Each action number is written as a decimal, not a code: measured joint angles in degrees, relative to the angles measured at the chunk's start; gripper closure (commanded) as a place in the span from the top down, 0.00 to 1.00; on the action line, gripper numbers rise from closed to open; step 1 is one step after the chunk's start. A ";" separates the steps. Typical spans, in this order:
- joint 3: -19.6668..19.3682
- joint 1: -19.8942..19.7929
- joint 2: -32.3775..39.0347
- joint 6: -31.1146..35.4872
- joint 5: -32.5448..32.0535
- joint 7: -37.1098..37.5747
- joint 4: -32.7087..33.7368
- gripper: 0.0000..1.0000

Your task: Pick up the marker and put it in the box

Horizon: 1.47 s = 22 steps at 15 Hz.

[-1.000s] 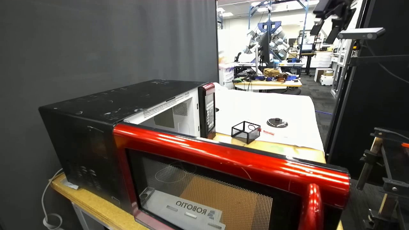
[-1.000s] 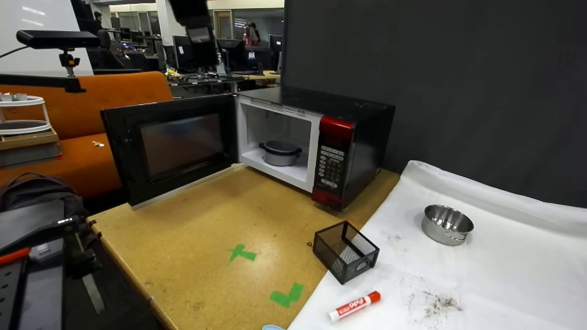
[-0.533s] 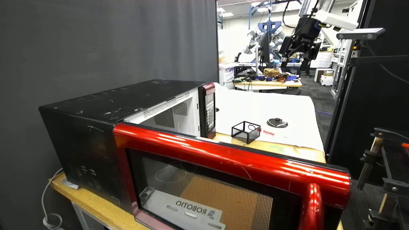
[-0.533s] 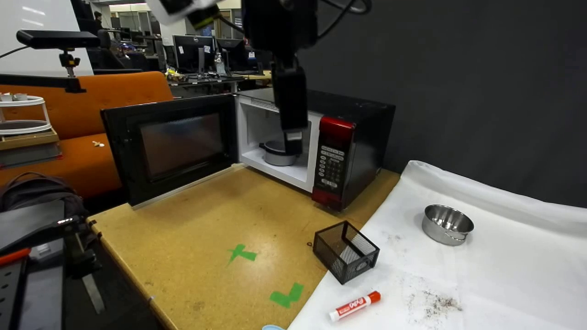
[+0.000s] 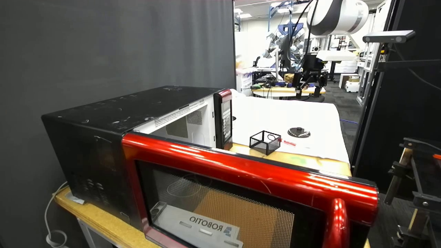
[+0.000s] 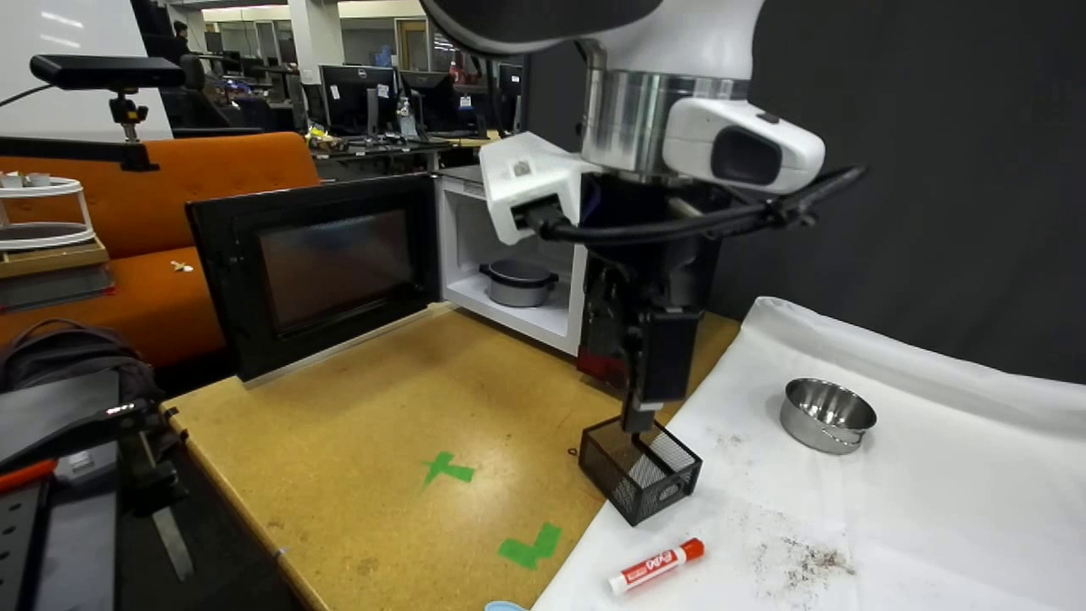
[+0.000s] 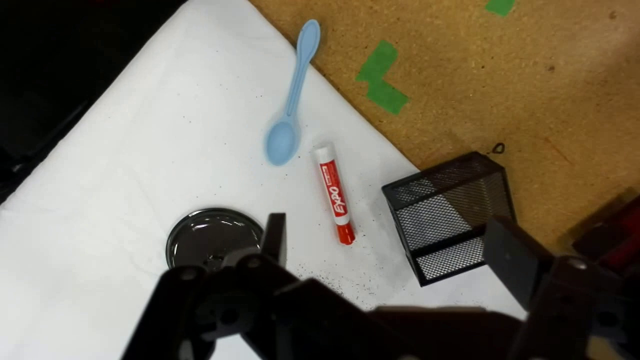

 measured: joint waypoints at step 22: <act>3.78 -4.51 22.79 4.75 -6.47 -7.18 12.69 1.00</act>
